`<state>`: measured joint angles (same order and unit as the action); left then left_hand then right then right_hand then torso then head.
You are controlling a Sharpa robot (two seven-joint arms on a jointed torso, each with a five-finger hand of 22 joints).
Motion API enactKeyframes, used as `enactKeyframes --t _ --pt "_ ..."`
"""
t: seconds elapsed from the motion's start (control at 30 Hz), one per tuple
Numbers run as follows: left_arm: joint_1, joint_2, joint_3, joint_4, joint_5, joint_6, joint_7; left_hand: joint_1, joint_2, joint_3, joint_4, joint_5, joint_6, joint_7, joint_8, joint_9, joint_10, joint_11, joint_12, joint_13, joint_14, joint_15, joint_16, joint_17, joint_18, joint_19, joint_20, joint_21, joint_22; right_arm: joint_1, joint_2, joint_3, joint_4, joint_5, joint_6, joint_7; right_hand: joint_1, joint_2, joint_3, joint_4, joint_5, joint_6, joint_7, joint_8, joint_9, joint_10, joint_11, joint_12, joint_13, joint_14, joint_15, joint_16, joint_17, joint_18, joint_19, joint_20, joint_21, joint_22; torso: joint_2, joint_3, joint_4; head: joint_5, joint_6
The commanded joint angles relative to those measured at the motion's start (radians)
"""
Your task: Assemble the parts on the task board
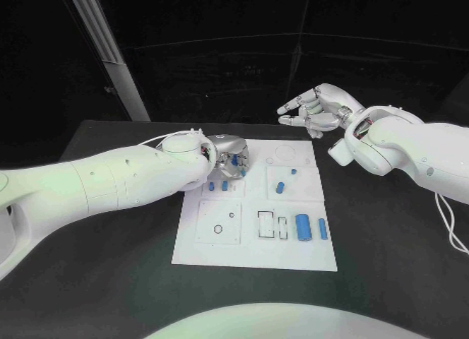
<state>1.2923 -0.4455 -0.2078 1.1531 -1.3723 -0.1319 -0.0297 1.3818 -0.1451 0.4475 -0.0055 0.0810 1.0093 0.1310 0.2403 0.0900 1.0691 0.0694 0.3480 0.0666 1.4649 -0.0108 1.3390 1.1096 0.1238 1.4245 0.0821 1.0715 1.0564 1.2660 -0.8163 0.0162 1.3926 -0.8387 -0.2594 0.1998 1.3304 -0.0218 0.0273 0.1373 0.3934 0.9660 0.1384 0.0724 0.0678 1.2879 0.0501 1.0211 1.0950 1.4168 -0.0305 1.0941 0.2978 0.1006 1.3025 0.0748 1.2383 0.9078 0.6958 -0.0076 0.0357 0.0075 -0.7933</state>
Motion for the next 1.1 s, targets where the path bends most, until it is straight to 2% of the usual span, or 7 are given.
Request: enactKeyframes --t 0.03,0.3,0.4,0.5,0.77,0.93,1.1 --pt "-0.004 0.001 -0.003 -0.002 -0.006 0.016 -0.012 -0.008 0.01 0.013 -0.001 -0.006 0.024 -0.004 0.0 0.0 0.025 -0.006 -0.005 0.003 0.024 -0.01 -0.007 -0.013 -0.013 0.012 -0.002 0.018 0.016 0.002 0.001 0.001 0.002 -0.001 0.004 0.009 -0.009 0.002 0.0 0.006 0.004 -0.002 0.004 0.002 0.0 -0.003 -0.001 0.0 0.001 -0.007 -0.002 -0.003 0.001 0.02 -0.003 -0.001 -0.006 0.001 0.0 -0.0002 -0.0004 0.001 0.001" --pt "-0.005 -0.015 -0.001 0.015 0.004 -0.066 0.012 -0.008 0.018 0.029 -0.009 -0.005 0.052 -0.008 -0.002 -0.001 0.056 -0.012 -0.019 0.003 0.022 -0.016 -0.014 -0.035 -0.017 0.019 -0.008 0.038 0.039 0.002 0.001 0.001 0.001 -0.001 0.004 0.01 -0.009 0.002 0.0 0.006 0.004 -0.002 0.004 0.002 0.0 -0.003 -0.001 0.0 0.001 -0.007 -0.002 -0.003 0.001 0.02 -0.003 -0.001 -0.006 0.001 -0.001 -0.0015 0.0004 -0.002 0.006" --pt "-0.004 -0.027 0.003 0.028 0.012 -0.084 0.015 -0.009 0.018 0.03 -0.01 -0.005 0.053 -0.007 -0.003 -0.001 0.058 -0.013 -0.021 0.003 0.022 -0.016 -0.014 -0.036 -0.018 0.02 -0.009 0.041 0.042 0.002 0.001 0.001 0.001 -0.001 0.004 0.01 -0.009 0.002 0.0 0.006 0.004 -0.002 0.004 0.002 0.0 -0.003 -0.001 0.0 0.001 -0.007 -0.002 -0.003 0.001 0.02 -0.003 -0.001 -0.006 0.001 -0.001 -0.0006 0.0012 -0.002 0.007" --pt "-0.004 -0.039 0.013 0.043 0.017 -0.099 0.013 -0.014 0.015 0.03 -0.01 -0.006 0.056 -0.007 -0.007 -0.002 0.062 -0.012 -0.028 0.002 0.022 -0.016 -0.014 -0.038 -0.018 0.021 -0.009 0.044 0.045 0.002 0.001 0.001 -0.001 -0.001 0.003 0.01 -0.009 0.002 0.0 0.006 0.004 -0.002 0.004 0.002 0.0 -0.003 -0.001 0.0 0.001 -0.007 -0.002 -0.003 0.001 0.02 -0.003 -0.001 -0.006 0.001 -0.002 0.0002 0.0018 -0.002 0.01" --pt "-0.003 -0.087 0.045 0.085 0.021 -0.115 0.009 -0.018 0.013 0.03 -0.011 -0.007 0.057 -0.007 -0.009 -0.003 0.064 -0.012 -0.032 0.002 0.022 -0.016 -0.013 -0.039 -0.019 0.022 -0.009 0.046 0.047 0.002 0.001 0.001 -0.004 -0.001 0.004 0.01 -0.009 0.002 0.0 0.006 0.004 -0.002 0.004 0.002 0.0 -0.003 -0.001 0.0 0.001 -0.007 -0.002 -0.003 0.001 0.02 -0.003 -0.001 -0.006 0.001 -0.002 -0.0007 0.003 0.001 0.014" --pt "-0.003 -0.124 0.057 0.113 0.021 -0.114 0.007 -0.018 0.011 0.03 -0.012 -0.007 0.059 -0.007 -0.01 -0.003 0.066 -0.012 -0.034 0.002 0.022 -0.016 -0.014 -0.041 -0.019 0.022 -0.01 0.047 0.049 0.002 0.0 0.001 -0.005 -0.001 0.004 0.01 -0.009 0.002 0.0 0.006 0.004 -0.002 0.004 0.002 0.0 -0.003 -0.001 0.0 0.001 -0.007 -0.002 -0.003 0.001 0.02 -0.003 -0.001 -0.006 0.001 -0.001 -0.0011 0.0031 0.004 0.017" --pt "-0.003 -0.159 0.062 0.133 0.032 -0.085 0.003 -0.02 0.009 0.031 -0.013 -0.007 0.061 -0.008 -0.012 -0.004 0.069 -0.013 -0.038 0.002 0.022 -0.017 -0.014 -0.042 -0.02 0.023 -0.01 0.05 0.052 0.001 -0.002 0.001 -0.006 -0.001 0.005 0.01 -0.009 0.002 0.0 0.006 0.004 -0.002 0.004 0.002 0.0 -0.003 -0.001 0.0 0.001 -0.007 -0.002 -0.003 0.001 0.02 -0.003 -0.001 -0.006 0.001 -0.001 -0.0008 0.0028 0.005 0.017"
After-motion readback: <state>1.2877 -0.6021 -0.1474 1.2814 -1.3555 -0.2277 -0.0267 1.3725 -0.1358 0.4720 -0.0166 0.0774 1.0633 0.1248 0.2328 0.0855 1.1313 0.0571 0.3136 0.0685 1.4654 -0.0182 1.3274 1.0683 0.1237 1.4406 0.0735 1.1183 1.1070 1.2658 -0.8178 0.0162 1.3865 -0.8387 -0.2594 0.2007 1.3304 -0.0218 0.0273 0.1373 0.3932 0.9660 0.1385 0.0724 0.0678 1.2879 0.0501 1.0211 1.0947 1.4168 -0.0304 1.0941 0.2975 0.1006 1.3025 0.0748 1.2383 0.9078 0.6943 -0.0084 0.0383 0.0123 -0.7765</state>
